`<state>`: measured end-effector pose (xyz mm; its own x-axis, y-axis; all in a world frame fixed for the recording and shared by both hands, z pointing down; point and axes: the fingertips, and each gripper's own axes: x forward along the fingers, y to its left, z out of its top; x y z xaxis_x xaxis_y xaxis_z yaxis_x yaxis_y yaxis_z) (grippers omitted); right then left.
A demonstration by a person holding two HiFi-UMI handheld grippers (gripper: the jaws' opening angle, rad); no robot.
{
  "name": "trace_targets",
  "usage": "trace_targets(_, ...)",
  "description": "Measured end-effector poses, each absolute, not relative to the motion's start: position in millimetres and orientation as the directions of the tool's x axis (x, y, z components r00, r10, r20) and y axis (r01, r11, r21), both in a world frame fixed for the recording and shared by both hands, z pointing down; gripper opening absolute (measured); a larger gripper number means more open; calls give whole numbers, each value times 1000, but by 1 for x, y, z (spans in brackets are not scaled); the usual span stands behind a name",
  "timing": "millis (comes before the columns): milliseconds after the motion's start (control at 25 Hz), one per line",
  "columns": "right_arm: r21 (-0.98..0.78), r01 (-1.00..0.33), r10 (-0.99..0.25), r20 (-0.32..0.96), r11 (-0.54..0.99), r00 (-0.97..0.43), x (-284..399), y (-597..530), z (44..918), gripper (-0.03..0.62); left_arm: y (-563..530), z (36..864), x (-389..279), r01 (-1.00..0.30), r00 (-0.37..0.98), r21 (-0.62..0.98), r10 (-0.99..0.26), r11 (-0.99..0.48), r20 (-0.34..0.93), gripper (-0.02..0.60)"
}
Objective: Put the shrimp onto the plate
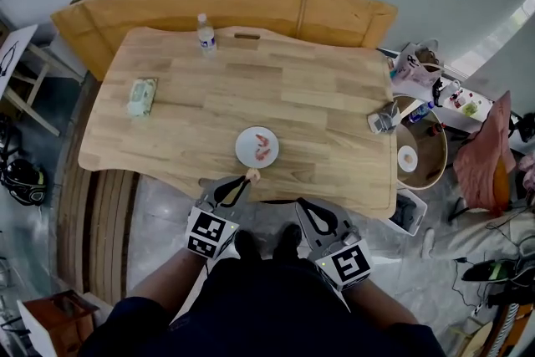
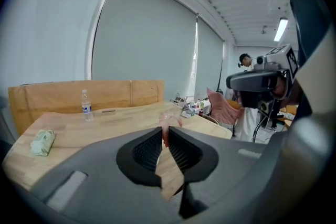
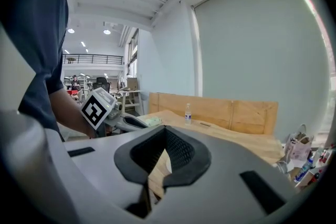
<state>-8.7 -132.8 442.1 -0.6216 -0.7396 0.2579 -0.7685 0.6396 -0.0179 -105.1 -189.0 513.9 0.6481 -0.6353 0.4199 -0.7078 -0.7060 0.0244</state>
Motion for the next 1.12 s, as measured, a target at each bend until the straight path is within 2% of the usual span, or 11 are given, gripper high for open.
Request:
trace_targets(760,-37,-782,-729,338,622,-596,42,-167,477,9,-292,645,-102,-769,502,-25,-628,-638,594,41)
trace_targets(1120,-31,-804,-741,371,593,-561,62,-174,488,9,-320,717,-109,-777,420,-44,-570,-627,706,41)
